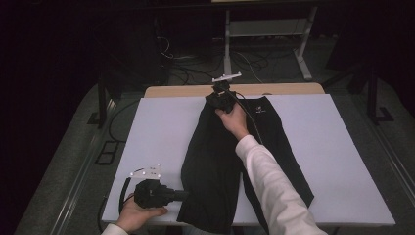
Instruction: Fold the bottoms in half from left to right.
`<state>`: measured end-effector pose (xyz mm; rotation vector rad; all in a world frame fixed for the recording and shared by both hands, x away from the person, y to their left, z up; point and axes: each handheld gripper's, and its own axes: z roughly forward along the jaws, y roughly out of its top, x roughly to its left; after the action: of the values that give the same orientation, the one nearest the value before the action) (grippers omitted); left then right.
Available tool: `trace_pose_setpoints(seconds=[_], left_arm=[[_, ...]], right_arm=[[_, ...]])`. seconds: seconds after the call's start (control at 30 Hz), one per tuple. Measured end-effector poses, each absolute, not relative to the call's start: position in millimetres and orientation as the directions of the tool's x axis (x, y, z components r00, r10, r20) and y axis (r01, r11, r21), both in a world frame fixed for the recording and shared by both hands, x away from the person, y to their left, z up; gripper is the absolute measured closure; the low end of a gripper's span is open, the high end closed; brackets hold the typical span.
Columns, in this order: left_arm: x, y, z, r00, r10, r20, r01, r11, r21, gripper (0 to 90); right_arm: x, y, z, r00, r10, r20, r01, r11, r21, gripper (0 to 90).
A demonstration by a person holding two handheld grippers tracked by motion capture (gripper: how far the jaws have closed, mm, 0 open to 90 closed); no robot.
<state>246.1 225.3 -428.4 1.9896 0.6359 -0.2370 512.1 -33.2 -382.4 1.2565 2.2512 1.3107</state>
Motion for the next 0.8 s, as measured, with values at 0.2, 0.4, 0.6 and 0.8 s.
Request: trace_pose_setpoints(seconds=[0.2,0.4,0.6,0.8], left_arm=[[241.5,217.3,-424.4,0.858,0.31,-0.41,0.506,-0.368,0.781,89.3],[237.3,199.5,-421.7,0.892,0.235,-0.385,0.45,-0.388,0.804,89.3],[235.8,179.3,-419.5,0.907,0.164,-0.389,0.422,-0.383,0.822,89.3],[232.3,160.7,-414.3,0.922,0.103,-0.373,0.383,-0.392,0.837,89.2]], right_arm=[[513.3,-45.0,-378.2,-0.586,0.787,0.191,0.554,0.218,0.803,86.6],[512.4,-54.3,-375.9,-0.577,0.793,0.195,0.56,0.21,0.802,86.6],[510.2,-64.4,-369.4,-0.576,0.797,0.181,0.554,0.217,0.804,86.6],[510.9,-77.8,-367.4,-0.561,0.806,0.191,0.564,0.202,0.801,86.6]])
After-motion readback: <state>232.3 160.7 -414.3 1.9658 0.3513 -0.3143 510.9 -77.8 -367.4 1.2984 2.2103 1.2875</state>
